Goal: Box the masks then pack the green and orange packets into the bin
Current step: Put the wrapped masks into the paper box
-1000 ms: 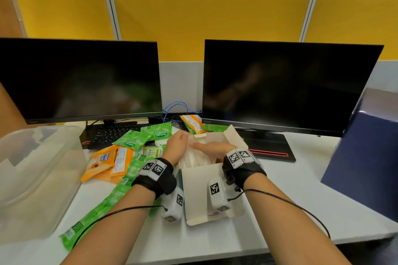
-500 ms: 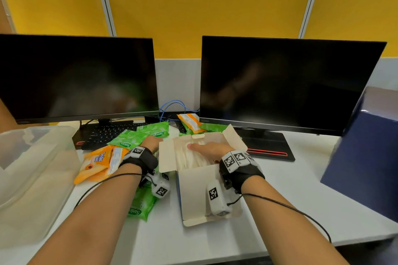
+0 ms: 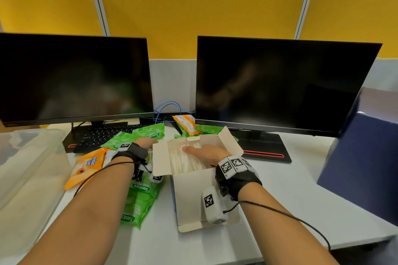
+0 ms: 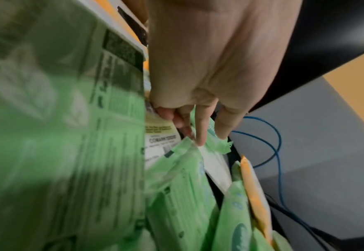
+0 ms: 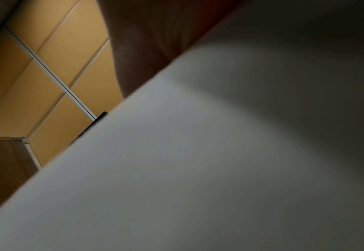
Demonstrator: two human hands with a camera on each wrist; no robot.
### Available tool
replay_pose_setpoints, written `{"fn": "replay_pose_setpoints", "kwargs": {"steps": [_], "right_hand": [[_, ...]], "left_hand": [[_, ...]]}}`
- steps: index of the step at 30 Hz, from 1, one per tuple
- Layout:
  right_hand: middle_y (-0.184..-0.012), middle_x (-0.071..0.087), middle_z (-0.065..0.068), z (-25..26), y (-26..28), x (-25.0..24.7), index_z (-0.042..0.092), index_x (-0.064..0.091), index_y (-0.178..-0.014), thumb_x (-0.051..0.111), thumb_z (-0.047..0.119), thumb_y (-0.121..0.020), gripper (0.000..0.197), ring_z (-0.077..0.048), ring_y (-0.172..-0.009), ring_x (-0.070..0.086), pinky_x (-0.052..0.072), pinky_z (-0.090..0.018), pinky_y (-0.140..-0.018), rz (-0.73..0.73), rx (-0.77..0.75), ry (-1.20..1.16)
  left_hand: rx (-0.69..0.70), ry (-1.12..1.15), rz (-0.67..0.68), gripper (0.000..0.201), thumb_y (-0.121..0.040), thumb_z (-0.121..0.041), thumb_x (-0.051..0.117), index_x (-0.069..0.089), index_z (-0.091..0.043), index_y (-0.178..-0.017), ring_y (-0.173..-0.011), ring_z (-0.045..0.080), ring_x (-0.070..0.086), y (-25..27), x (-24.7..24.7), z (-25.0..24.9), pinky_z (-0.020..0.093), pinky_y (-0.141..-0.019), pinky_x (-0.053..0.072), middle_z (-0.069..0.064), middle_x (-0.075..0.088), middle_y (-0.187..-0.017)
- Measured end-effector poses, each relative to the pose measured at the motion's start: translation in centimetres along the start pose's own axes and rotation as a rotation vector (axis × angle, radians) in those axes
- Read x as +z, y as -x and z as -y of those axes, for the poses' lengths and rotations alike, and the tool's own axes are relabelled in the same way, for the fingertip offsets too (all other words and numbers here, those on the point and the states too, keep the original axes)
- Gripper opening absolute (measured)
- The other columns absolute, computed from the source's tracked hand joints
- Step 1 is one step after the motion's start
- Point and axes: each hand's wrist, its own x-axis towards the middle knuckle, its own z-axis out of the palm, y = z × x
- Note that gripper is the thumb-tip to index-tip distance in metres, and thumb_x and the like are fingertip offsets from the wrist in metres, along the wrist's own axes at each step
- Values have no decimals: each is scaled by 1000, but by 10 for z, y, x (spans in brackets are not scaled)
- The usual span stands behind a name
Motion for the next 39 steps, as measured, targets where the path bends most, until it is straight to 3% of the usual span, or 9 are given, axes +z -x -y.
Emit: {"fn": "replay_pose_setpoints", "kwargs": {"steps": [2, 4, 8, 12, 17, 22, 26, 32, 39], "right_hand": [[-144, 44, -8, -1, -1, 1, 13, 34, -144, 42, 72, -84, 84, -27, -128, 45, 35, -38, -104, 0, -4, -9], [-143, 45, -7, -1, -1, 1, 13, 34, -144, 42, 70, -85, 82, -26, -127, 46, 36, -37, -102, -17, -18, -14], [-144, 44, -7, 0, 0, 2, 14, 35, -144, 37, 67, -89, 76, -26, -128, 45, 34, -38, -104, -54, -73, 9], [-145, 43, -9, 2, 4, 0, 12, 40, -143, 20, 63, -96, 72, -26, -130, 43, 29, -37, -107, -117, -139, -78], [-119, 63, -13, 0, 2, -4, 11, 63, -116, 14, 68, -92, 79, -25, -108, 58, 41, -39, -101, -217, -212, -340], [-93, 74, -10, -6, 11, -7, 26, 67, -105, 19, 77, -86, 72, -22, -81, 71, 54, -29, -65, -203, -260, -853], [-86, 75, -8, -8, 9, -8, 19, 70, -101, 36, 75, -84, 68, -23, -77, 72, 54, -28, -60, -224, -226, -947], [-113, 65, -21, -6, 0, -9, 7, 56, -122, 45, 52, -91, 56, -38, -101, 65, 54, -49, -88, -312, -213, -896], [-121, 60, -19, -8, 1, -10, 1, 54, -123, 42, 43, -96, 52, -34, -113, 58, 46, -48, -100, -367, -280, -778]], "left_hand": [[-21, 161, 31, 38, -94, -15, 58, 54, 6, -125, -110, 36, 58, -7, 1, -1, 35, -82, 48, 23, 50, -137], [-36, 346, 86, 18, -93, -10, 58, 60, 2, -107, -88, 26, 61, -10, -3, -6, 36, -81, 50, 20, 56, -130], [86, 531, 142, 34, -95, -8, 54, 53, 1, -128, -119, 23, 56, 7, -16, -23, 40, -105, 42, 10, 56, -128], [327, 625, 125, 37, -97, -6, 47, 47, 4, -133, -118, 20, 55, 40, -32, -51, 31, -100, 41, 13, 54, -134], [546, 634, 161, 38, -97, -2, 44, 46, 1, -136, -118, 16, 55, 97, -28, -72, 26, -102, 42, 9, 56, -129], [594, 447, 202, 38, -94, -3, 51, 53, -3, -132, -120, 13, 56, 126, 6, -62, 23, -101, 46, 6, 60, -127], [612, 278, 163, 31, -90, -4, 59, 64, -9, -119, -115, 12, 59, 128, 35, -36, 19, -94, 46, 4, 65, -120], [776, -438, 64, 22, -93, -21, 56, 66, -16, -111, -111, 15, 55, 123, 54, -28, 30, -98, 44, 0, 60, -117], [815, -814, 146, 38, -89, -57, 48, 54, -33, -118, -133, 15, 34, 113, 65, -24, 43, -112, 24, -6, 44, -139]]}}
